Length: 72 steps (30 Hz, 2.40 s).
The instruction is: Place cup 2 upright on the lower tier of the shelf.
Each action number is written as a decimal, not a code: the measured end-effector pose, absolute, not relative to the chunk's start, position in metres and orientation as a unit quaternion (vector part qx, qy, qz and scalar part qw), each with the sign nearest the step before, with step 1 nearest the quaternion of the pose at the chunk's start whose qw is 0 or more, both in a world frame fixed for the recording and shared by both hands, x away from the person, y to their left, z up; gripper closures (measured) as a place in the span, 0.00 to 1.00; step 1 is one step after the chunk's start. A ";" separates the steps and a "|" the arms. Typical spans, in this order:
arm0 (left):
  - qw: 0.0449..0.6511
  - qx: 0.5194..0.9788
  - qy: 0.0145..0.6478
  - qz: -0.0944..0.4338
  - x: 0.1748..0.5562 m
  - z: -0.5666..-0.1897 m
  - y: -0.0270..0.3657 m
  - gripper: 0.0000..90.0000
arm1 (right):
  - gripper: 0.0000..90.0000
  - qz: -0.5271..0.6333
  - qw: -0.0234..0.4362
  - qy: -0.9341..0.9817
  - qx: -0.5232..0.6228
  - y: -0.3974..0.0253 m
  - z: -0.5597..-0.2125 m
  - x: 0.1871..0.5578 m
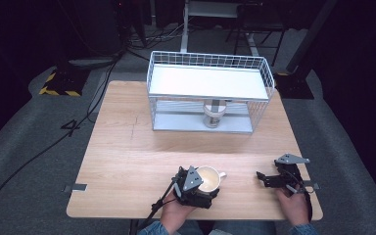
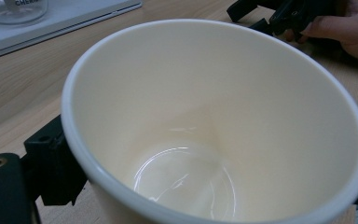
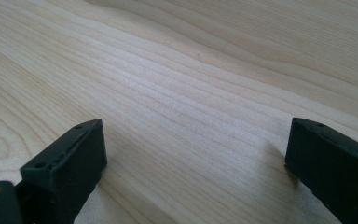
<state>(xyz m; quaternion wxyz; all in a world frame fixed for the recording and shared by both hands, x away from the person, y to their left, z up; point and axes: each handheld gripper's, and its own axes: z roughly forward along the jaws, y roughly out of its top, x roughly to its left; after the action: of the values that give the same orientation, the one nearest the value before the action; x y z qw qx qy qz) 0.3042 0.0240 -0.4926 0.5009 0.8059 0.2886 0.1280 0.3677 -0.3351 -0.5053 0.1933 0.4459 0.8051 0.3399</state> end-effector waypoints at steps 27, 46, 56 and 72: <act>0.523 0.795 0.278 0.135 0.304 -0.449 0.041 0.10 | 0.01 0.331 0.196 0.798 0.463 -0.334 -0.506 0.369; 0.546 0.774 0.279 0.156 0.319 -0.395 0.062 0.10 | 0.01 0.331 0.196 0.798 0.463 -0.334 -0.506 0.369; 0.556 0.766 0.286 0.147 0.336 -0.378 0.073 0.10 | 0.01 0.332 0.196 0.798 0.463 -0.334 -0.506 0.369; 0.572 0.749 0.295 0.155 0.371 -0.337 0.088 0.10 | 0.01 0.331 0.196 0.799 0.463 -0.334 -0.506 0.369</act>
<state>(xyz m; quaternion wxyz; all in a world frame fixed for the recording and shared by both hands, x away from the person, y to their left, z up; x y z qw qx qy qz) 0.3707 0.0878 -0.3371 0.5724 0.7494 0.2947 0.1547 0.3685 -0.3340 -0.5060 0.1957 0.4628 0.7985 0.3314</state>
